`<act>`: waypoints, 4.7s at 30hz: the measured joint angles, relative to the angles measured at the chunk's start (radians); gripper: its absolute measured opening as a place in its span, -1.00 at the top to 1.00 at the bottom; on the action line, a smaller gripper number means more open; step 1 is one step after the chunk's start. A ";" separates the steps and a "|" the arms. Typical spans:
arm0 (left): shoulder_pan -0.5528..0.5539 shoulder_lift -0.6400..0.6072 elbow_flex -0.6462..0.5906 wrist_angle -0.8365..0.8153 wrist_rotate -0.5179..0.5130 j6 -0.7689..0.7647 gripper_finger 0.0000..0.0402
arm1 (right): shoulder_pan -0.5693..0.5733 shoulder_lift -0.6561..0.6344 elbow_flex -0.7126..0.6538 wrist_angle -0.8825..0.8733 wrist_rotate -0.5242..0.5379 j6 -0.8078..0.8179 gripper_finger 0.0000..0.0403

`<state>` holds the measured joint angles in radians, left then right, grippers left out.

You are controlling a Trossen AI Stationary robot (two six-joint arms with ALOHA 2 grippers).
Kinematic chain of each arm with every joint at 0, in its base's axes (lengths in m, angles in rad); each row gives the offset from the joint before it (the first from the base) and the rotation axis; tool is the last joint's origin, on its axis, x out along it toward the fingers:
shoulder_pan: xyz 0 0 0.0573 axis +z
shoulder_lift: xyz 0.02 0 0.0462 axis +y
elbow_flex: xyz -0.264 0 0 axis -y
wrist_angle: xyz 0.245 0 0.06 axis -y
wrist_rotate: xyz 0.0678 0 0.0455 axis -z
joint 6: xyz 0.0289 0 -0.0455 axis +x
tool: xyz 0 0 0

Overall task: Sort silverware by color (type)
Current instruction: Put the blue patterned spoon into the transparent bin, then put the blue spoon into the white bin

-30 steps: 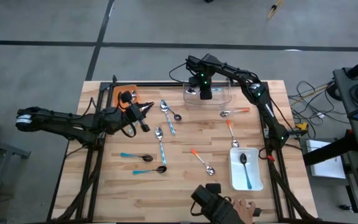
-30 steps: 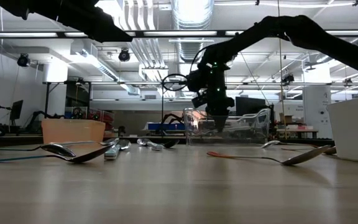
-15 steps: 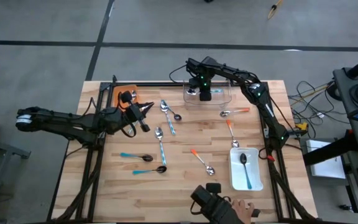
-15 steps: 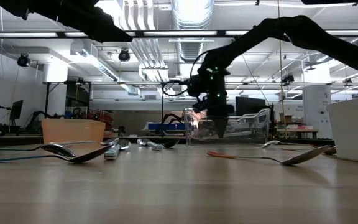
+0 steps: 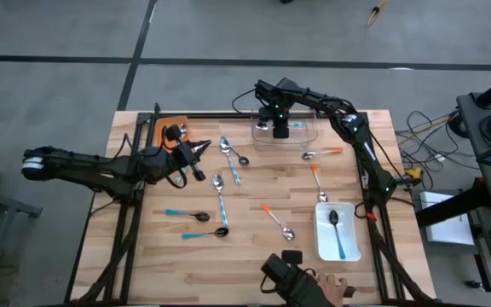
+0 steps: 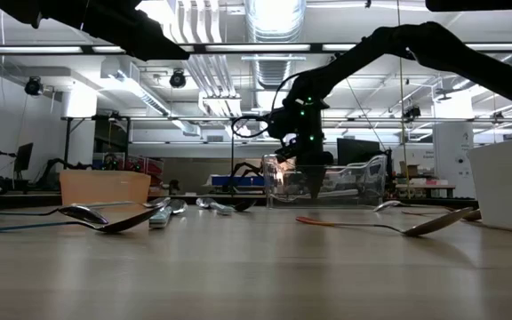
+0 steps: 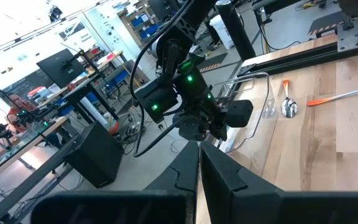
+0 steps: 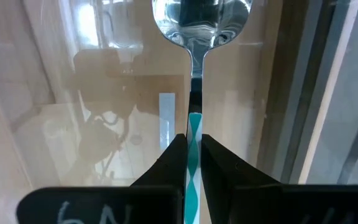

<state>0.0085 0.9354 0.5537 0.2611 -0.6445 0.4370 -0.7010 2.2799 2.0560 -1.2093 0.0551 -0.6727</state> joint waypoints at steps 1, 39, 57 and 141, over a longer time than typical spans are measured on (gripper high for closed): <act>0.000 0.000 0.000 0.000 0.000 0.000 1.00 | 0.000 0.000 0.000 0.001 0.000 0.000 0.91; 0.000 0.000 0.000 0.000 0.000 0.000 1.00 | 0.000 -0.002 -0.073 0.099 0.076 0.018 0.82; 0.000 0.000 0.000 0.000 0.000 0.000 1.00 | 0.012 -0.034 -0.073 0.082 0.077 0.073 0.59; -0.345 0.440 0.235 -0.877 0.453 -0.827 1.00 | 0.790 -1.099 -1.276 1.128 0.077 0.630 0.94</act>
<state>-0.3369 1.3754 0.7887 -0.6159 -0.1913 -0.3905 0.0886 1.1809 0.7801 -0.0812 0.1318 -0.0423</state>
